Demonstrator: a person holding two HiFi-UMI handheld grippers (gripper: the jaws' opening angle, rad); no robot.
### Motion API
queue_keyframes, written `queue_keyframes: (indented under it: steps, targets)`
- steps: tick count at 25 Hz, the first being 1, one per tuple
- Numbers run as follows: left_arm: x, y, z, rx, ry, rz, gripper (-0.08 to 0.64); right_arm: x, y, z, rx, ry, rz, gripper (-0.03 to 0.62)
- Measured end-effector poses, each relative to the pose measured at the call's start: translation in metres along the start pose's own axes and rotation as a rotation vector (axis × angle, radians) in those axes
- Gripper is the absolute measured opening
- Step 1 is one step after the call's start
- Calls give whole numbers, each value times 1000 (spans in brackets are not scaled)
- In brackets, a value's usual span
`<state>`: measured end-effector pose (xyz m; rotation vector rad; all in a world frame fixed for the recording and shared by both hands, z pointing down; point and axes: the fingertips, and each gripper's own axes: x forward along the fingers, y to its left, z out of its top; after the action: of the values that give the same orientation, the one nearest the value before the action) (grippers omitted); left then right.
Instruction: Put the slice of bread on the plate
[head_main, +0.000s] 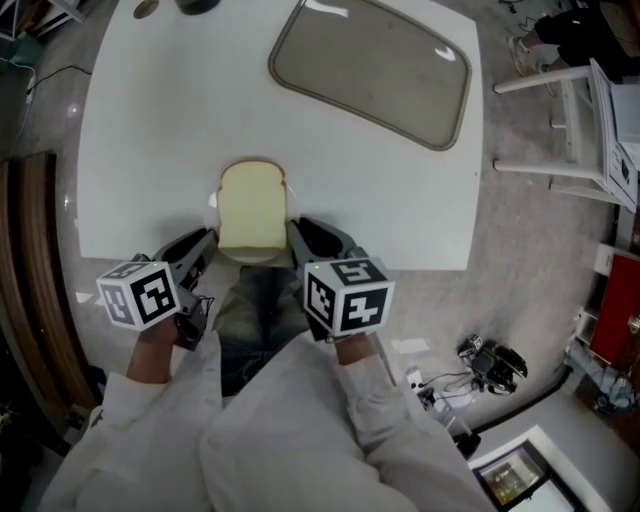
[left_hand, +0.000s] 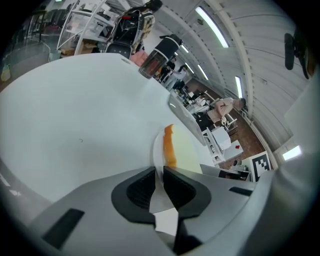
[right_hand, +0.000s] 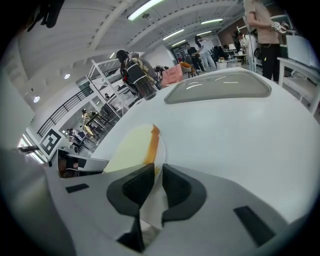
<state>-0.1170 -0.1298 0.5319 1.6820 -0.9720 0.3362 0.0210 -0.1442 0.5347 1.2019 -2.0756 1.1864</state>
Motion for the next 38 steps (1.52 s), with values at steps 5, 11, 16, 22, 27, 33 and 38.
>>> queue_keyframes:
  steps: [5,11,16,22,27,33,38]
  targets:
    - [-3,0,0,24,-3,29,52,-1,2,0,-2,6,-22,54]
    - [-4,-2,1,66,13,48,51,-5,3,3,-5,-1,-52,49]
    - [-6,-5,-1,80,31,54,51,-10,3,0,11,0,-74,49]
    - [-9,-13,5,88,31,46,49,-18,4,2,35,-8,-89,49]
    - [-14,-22,11,113,20,30,49,-28,7,8,60,-40,-97,49]
    - [-14,-33,18,144,10,7,49,-39,7,14,84,-88,-115,49]
    - [-7,-46,24,188,23,0,51,-49,-1,21,78,-110,-140,49]
